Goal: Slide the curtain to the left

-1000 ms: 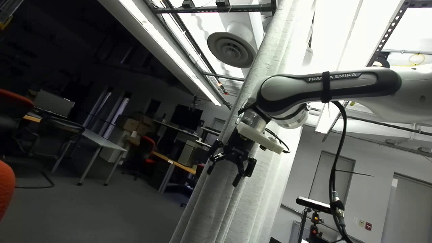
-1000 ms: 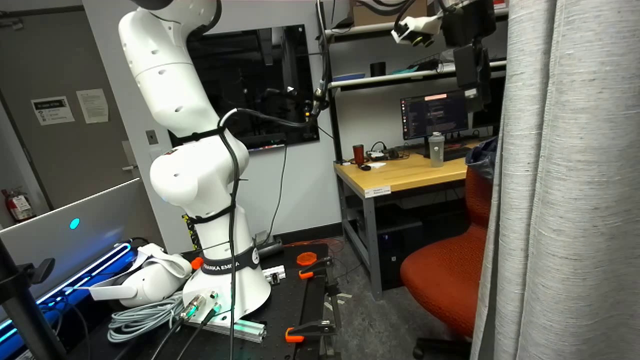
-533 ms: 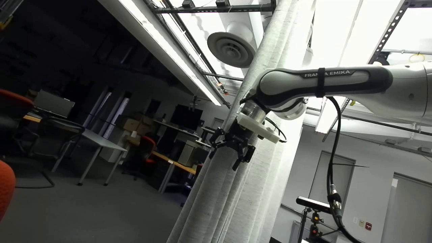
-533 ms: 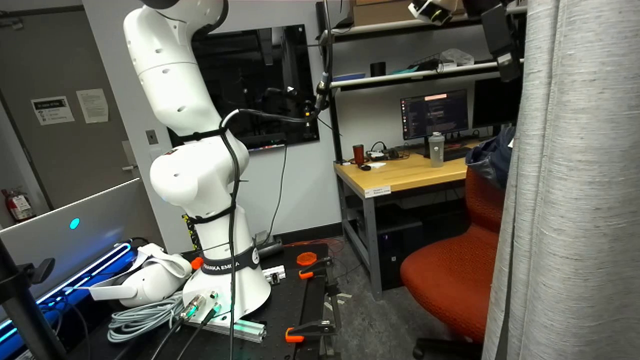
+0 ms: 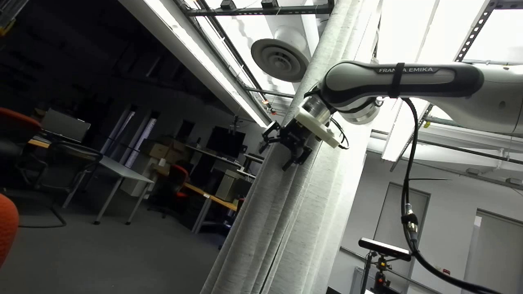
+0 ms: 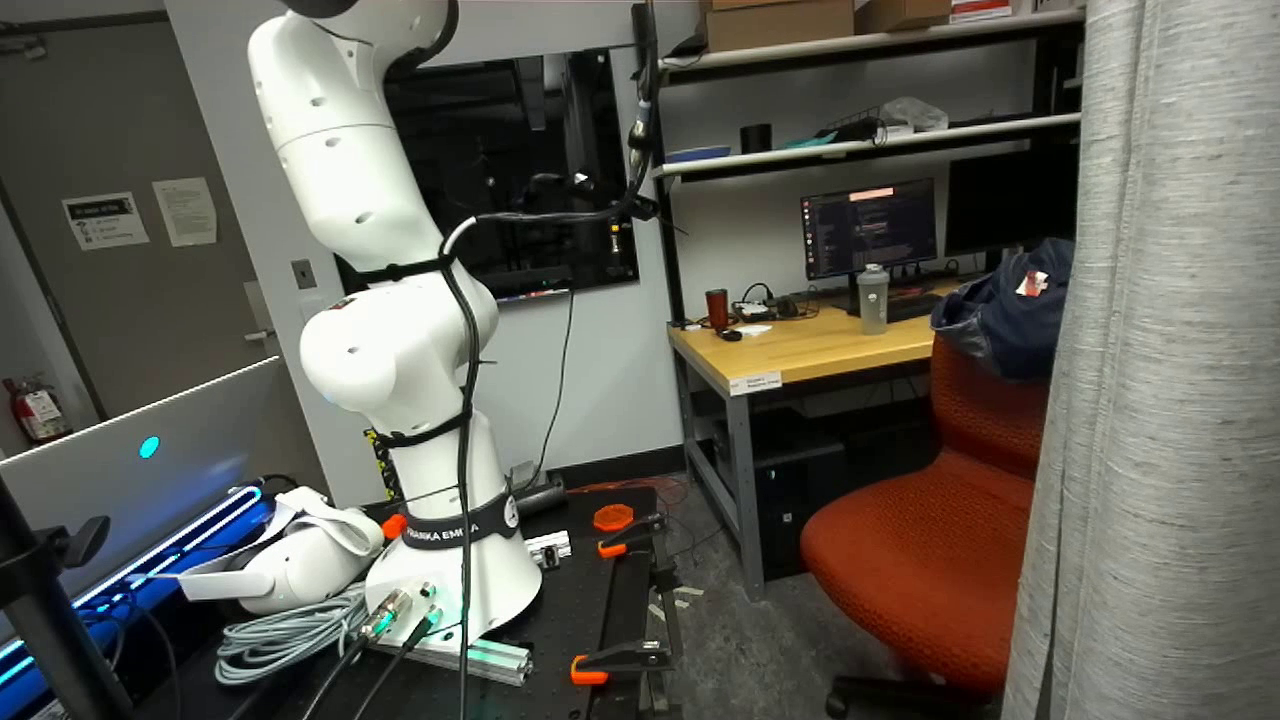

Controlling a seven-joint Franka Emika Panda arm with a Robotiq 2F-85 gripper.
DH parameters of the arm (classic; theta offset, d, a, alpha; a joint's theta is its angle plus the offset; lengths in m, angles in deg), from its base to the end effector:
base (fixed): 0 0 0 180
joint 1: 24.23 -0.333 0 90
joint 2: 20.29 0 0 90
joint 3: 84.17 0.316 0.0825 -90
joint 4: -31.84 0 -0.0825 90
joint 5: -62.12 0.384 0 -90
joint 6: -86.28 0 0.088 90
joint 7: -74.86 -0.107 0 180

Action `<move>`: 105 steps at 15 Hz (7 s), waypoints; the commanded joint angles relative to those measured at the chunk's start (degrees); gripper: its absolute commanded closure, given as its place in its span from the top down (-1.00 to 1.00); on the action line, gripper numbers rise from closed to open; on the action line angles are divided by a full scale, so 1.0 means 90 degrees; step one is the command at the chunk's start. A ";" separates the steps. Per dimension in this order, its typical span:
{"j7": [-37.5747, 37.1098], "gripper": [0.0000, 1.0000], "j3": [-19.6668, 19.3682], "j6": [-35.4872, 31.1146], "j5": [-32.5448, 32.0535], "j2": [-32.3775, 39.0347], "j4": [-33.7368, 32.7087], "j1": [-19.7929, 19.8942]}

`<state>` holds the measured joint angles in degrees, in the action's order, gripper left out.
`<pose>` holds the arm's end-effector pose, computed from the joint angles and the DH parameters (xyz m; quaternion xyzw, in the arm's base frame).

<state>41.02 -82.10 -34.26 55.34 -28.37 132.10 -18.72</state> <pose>0.5512 -0.0372 0.6732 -0.9224 0.2931 -0.2514 0.0069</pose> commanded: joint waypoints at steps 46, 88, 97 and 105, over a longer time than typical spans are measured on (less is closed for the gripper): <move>-0.1538 0.01 -0.0751 -0.4098 -0.1377 0.0464 -0.0223 0.0501; -0.3447 -0.98 0.4223 -0.4548 0.0133 -0.2505 0.2512 -0.1912; -0.3335 -0.98 0.5308 -0.4249 0.0826 -0.2837 0.1990 -0.2181; -0.3435 -0.98 0.6182 -0.3947 0.0911 -0.3053 0.1379 -0.2038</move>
<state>10.91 -32.48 -74.28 60.41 -55.79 142.75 -35.92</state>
